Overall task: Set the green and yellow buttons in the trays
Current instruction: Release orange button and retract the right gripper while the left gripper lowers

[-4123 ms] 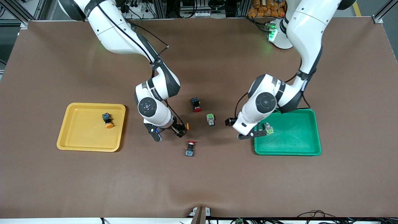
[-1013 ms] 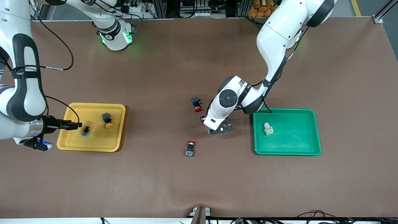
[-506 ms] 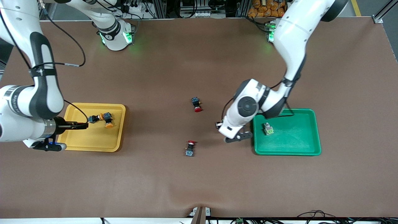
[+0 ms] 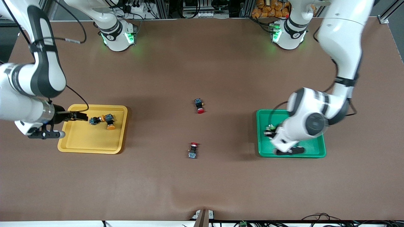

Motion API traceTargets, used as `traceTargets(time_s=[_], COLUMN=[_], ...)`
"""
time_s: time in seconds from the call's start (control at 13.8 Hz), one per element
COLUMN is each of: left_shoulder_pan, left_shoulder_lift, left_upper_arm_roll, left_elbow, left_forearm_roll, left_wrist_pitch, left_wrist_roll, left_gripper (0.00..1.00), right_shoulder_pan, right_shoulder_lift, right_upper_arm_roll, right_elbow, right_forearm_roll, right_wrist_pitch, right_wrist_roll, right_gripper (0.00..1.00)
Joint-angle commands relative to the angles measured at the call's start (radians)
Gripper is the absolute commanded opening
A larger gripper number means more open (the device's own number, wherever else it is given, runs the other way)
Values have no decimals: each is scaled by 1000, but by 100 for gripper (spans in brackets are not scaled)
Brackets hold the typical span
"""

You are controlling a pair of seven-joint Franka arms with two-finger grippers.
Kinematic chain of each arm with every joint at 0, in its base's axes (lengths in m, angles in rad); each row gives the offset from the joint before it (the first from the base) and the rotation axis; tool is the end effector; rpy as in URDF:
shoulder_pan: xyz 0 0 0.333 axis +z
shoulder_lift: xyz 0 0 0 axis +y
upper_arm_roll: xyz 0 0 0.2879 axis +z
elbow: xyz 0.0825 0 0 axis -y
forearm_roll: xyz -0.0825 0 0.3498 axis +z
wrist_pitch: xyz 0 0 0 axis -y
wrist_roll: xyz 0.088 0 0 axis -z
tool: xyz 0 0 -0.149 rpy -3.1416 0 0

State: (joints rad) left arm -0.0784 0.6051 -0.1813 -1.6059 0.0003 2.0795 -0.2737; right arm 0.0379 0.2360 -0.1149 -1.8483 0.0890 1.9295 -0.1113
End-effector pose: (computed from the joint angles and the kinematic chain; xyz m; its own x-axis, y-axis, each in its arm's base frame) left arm 0.6112 -0.1531 0.2262 0.9887 0.0339 -0.1459 0.0438 -0.9969 0.0653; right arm 0.5561 -0.0314 0.3338 0.9892 0.0028 -0.1464 -0.0072 -0.9977 -0.0674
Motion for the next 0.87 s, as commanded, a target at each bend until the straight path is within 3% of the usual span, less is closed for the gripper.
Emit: traceTargets(time_s=[0.0, 0.14, 0.29, 0.43, 0.51, 0.58, 0.65, 0.72, 0.8], left_shoulder_pan=[77, 95, 117, 126, 128, 131, 132, 134, 134], left_shoulder_lift=[-21, 7, 44, 38, 33, 33, 38, 39, 36], left_upper_arm_roll=[-14, -10, -1, -3, -3, -3, -3, -3, -3], left_elbow=[-31, -40, -55, -106, -108, -109, -108, -106, -106], left_forearm_roll=[17, 18, 97, 106, 107, 107, 107, 106, 106], left_wrist_pitch=[1, 11, 52, 114, 113, 113, 114, 114, 114], left_wrist_roll=[147, 157, 163, 162, 160, 160, 160, 157, 157], left_gripper=[8, 9, 11, 18, 26, 48, 83, 100, 100], right_shoulder_pan=[-9, -9, -12, -16, -16, -15, -15, -15, -15], right_shoulder_lift=[-141, -149, -147, -155, -199, -234, -256, -257, -257], right_upper_arm_roll=[6, 5, 3, -2, -2, 0, 1, 0, 0], right_elbow=[-111, -8, 123, 210, 205, 190, 189, 199, 210], right_forearm_roll=[-17, -20, -23, -23, -25, -35, -44, -46, -46], right_wrist_pitch=[14, -99, -237, -364, -372, -376, -389, -420, -432], right_wrist_roll=[-28, -33, -30, -22, -25, -25, -21, -19, -19], right_gripper=[100, 100, 100, 100, 100, 100, 100, 100, 100])
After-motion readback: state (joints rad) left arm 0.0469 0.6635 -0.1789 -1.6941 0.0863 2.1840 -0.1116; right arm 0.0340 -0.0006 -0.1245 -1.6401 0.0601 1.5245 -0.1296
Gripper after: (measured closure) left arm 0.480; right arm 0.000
